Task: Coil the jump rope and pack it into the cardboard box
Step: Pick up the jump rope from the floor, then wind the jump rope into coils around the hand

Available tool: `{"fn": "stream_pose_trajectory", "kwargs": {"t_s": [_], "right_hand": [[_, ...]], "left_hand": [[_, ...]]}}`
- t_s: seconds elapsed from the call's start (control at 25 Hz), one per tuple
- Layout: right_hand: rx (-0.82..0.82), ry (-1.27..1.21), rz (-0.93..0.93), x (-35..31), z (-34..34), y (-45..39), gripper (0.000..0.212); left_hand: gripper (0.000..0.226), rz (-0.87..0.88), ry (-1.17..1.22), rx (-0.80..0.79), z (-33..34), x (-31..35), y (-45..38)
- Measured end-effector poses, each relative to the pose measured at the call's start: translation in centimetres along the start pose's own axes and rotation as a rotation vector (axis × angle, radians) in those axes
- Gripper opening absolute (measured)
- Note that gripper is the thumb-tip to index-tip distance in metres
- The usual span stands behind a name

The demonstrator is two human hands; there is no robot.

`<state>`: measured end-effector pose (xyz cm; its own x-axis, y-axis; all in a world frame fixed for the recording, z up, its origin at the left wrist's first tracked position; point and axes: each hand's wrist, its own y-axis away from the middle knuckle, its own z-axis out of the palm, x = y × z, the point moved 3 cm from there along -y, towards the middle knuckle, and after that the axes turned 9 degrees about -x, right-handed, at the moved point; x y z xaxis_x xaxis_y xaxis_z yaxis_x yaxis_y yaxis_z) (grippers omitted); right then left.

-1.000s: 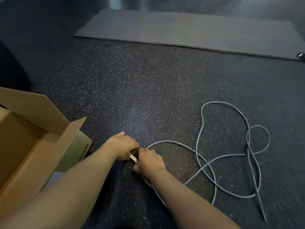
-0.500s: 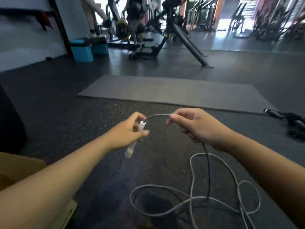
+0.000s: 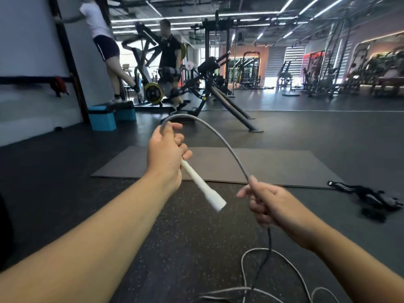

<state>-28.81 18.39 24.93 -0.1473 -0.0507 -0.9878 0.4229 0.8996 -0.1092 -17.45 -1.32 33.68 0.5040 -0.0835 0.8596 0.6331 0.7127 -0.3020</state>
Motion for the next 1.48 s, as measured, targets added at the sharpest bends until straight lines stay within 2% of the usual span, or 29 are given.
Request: {"fn": "stream_pose_trajectory", "kwargs": {"t_s": [0.08, 0.16, 0.32, 0.4, 0.44, 0.48, 0.52, 0.56, 0.6, 0.64, 0.68, 0.72, 0.76, 0.84, 0.92, 1.04, 1.16, 1.24, 1.32, 1.48], "right_hand": [[-0.078, -0.068, -0.048, 0.0, 1.1, 0.1, 0.048], [-0.127, -0.028, -0.138, -1.1, 2.2, 0.2, 0.036], [-0.024, 0.064, -0.181, -2.4, 2.3, -0.3, 0.024], [0.042, 0.142, -0.180, -2.7, 1.7, -0.6, 0.020], [0.078, 0.241, -0.180, -3.0, 1.2, -0.9, 0.019], [0.098, 0.367, -0.180, -3.4, 0.7, -1.2, 0.019], [0.093, 0.500, -0.183, -4.0, 0.3, -1.4, 0.019], [0.068, 0.614, -0.194, -4.6, 0.2, -1.6, 0.020], [0.034, 0.699, -0.212, -5.3, 0.2, -1.8, 0.020], [0.010, 0.761, -0.241, -5.9, 0.1, -2.0, 0.018], [-0.005, 0.802, -0.268, -6.5, 0.1, -2.1, 0.014], [-0.020, 0.820, -0.287, -6.9, -0.1, -2.3, 0.010], [-0.042, 0.808, -0.290, -7.4, -0.1, -2.3, 0.013], [-0.081, 0.762, -0.297, -7.7, -0.4, -2.2, 0.023], [-0.131, 0.680, -0.304, -7.7, -0.7, -1.7, 0.029], [-0.213, 0.506, -0.264, -8.0, -1.0, -1.1, 0.040], [-0.225, 0.420, -0.199, -8.3, -1.8, -0.6, 0.039], [-0.189, 0.356, -0.121, -8.0, -3.2, -0.3, 0.033], [-0.164, 0.281, -0.032, -7.2, -4.7, 0.2, 0.029], [-0.067, 0.290, 0.091, -5.1, -7.3, 1.6, 0.038]], "left_hand": [[0.030, -0.002, 0.102, 0.137, 0.6, -0.2, 0.2], [0.033, -0.010, 0.159, 0.240, 0.6, -0.8, 0.5], [0.030, -0.098, 0.237, 0.394, -0.8, -2.3, 1.0], [0.018, -0.189, 0.015, 0.425, -2.0, -2.1, 1.7], [0.036, -0.188, -0.209, 0.445, -2.8, -1.8, 2.1], [0.057, -0.109, -0.461, 0.429, -3.3, -1.0, 2.7], [0.068, 0.086, -0.726, 0.321, -3.1, 0.1, 3.0], [0.068, 0.276, -0.952, 0.093, -1.8, 1.3, 3.5], [0.061, 0.376, -1.102, -0.220, -0.1, 1.9, 4.0], [0.052, 0.340, -1.197, -0.514, 1.7, 2.0, 4.5], [0.041, 0.214, -1.236, -0.726, 3.1, 1.5, 4.6], [0.036, 0.094, -1.239, -0.828, 4.2, 0.9, 4.6], [0.037, 0.030, -1.231, -0.853, 4.8, 0.3, 4.1], [0.043, 0.006, -1.244, -0.870, 5.6, -0.4, 3.3], [0.041, -0.048, -1.206, -0.955, 5.5, -0.9, 2.7], [0.055, -0.175, -1.115, -1.060, 5.2, -1.3, 3.1], [0.049, -0.301, -0.877, -1.063, 4.8, -1.7, 3.8], [0.051, -0.208, -0.915, -1.006, 4.3, -1.2, 3.4], [0.052, -0.080, -0.907, -0.855, 3.6, -0.5, 2.1], [0.047, 0.077, -0.653, -0.465, 2.1, 0.7, -0.5]]}}
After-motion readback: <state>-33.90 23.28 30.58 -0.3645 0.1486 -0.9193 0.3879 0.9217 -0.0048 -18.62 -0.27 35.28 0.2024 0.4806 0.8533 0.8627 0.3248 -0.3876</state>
